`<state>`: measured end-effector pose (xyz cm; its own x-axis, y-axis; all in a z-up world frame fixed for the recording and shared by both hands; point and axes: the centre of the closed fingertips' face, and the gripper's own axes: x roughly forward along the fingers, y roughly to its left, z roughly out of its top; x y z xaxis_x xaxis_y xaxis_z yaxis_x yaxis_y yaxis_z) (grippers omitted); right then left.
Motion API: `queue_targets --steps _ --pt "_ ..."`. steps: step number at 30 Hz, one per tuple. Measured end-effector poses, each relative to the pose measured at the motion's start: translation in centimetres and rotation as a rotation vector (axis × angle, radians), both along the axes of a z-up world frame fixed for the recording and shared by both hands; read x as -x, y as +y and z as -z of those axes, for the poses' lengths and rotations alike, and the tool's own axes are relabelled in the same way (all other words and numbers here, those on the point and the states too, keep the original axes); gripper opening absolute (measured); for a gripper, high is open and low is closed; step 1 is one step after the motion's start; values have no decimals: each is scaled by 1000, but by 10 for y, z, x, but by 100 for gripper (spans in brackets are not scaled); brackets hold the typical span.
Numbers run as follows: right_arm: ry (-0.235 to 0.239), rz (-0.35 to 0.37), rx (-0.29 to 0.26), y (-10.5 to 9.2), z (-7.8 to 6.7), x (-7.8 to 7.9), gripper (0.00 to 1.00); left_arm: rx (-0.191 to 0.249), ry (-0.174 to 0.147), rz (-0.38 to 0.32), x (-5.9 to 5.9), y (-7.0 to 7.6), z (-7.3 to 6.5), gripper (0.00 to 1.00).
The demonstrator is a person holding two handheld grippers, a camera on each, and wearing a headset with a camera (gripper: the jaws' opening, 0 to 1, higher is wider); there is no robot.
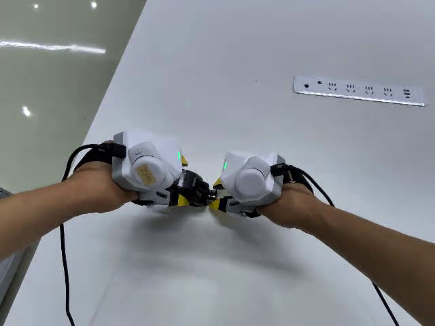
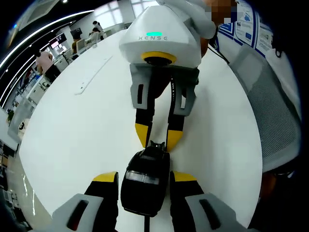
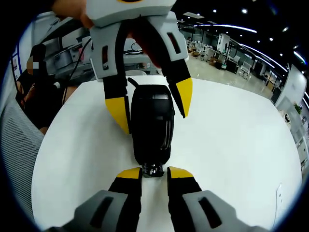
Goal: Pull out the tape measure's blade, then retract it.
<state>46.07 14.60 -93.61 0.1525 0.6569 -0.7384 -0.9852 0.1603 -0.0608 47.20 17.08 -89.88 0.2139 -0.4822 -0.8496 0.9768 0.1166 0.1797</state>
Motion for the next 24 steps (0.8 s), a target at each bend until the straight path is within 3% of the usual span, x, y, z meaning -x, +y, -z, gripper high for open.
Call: queue_targets --steps 24 --pt "3 -31 -7 2 3 0 15 -21 9 43 1 0 1 33"
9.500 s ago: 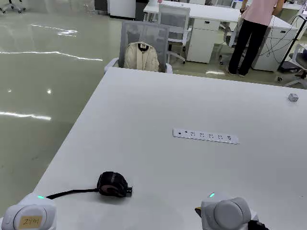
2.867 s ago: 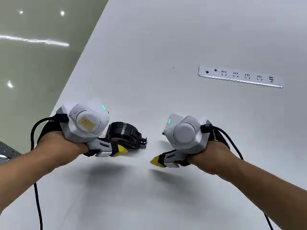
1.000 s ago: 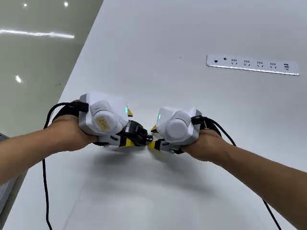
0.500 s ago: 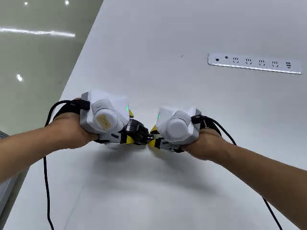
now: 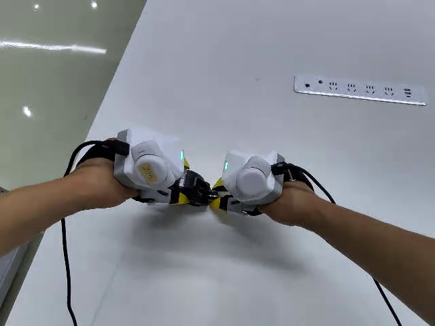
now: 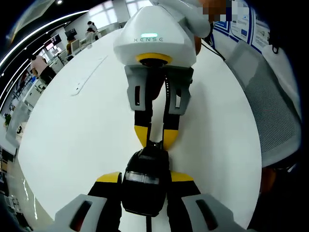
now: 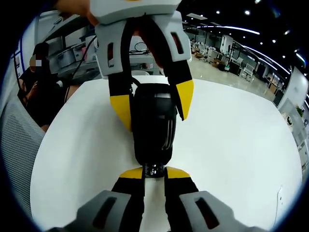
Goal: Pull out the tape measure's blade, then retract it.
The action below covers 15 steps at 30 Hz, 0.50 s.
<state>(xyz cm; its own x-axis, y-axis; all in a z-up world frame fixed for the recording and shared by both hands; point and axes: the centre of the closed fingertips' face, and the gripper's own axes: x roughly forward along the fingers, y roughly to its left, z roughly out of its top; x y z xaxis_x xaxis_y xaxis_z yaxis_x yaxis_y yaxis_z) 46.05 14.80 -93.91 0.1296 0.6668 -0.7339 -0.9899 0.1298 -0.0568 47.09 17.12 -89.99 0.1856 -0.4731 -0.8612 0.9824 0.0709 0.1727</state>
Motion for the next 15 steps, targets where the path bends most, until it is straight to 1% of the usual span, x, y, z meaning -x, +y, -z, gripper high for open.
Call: queue_targets --steps 8,9,15 --pt "-7 -20 -7 -1 0 0 13 -6 -1 16 0 0 0 32" --pt "-14 -27 -4 -1 0 0 13 -11 -1 19 0 0 0 32" --pt "-24 -47 -2 -3 -1 1 12 -19 1 29 0 -1 0 32"
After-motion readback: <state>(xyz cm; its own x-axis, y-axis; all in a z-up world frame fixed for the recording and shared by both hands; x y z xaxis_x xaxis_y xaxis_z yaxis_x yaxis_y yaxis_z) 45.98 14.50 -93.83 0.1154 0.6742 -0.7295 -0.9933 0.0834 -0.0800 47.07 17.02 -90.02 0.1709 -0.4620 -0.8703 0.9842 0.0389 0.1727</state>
